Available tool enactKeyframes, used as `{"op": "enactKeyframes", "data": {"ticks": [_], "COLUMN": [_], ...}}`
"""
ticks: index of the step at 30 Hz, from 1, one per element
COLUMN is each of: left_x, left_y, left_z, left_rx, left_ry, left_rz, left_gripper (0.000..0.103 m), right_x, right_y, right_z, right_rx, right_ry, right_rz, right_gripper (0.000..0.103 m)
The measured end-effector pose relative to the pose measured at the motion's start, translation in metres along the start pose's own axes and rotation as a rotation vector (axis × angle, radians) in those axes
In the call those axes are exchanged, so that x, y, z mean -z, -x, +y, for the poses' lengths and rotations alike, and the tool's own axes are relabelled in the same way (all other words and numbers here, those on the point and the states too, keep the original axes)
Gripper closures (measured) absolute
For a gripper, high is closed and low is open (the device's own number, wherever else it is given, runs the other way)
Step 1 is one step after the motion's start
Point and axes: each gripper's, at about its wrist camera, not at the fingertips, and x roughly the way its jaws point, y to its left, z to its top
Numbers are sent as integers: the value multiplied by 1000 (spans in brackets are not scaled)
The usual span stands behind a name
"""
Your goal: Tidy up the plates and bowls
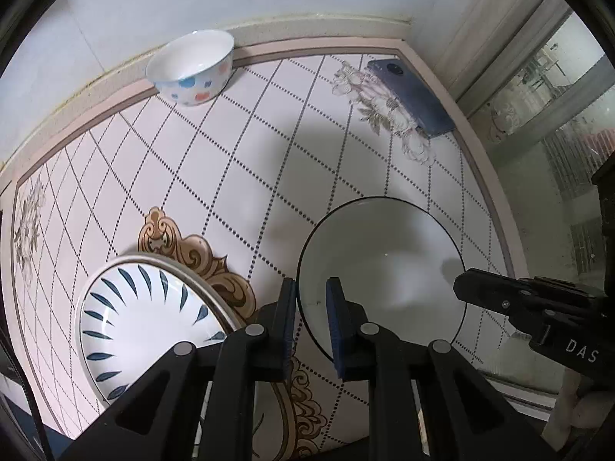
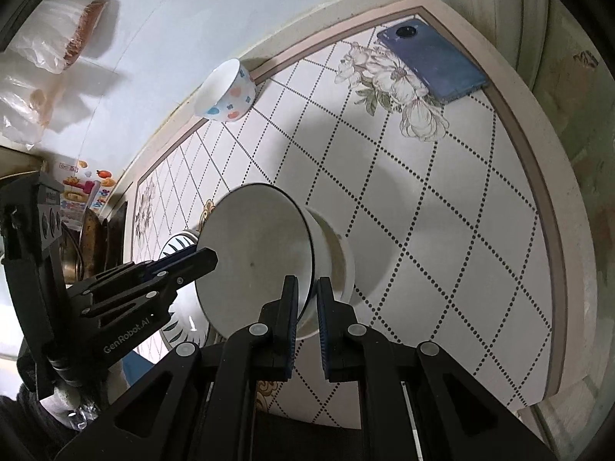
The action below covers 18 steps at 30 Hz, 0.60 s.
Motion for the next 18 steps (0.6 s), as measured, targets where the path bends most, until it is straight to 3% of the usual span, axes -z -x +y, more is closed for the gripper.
{"op": "enactKeyframes", "data": {"ticks": [18], "left_x": [6], "left_y": [-5], "left_z": [-14], "left_rx": [-8], "left_ry": [-54], "left_rz": [10], "left_gripper": [89], "right_x": [-1], "right_y": [-18], "right_z": [-9], "right_rx": [-1], "right_ry": [-21], "right_rz": [48], "right_gripper": [89]}}
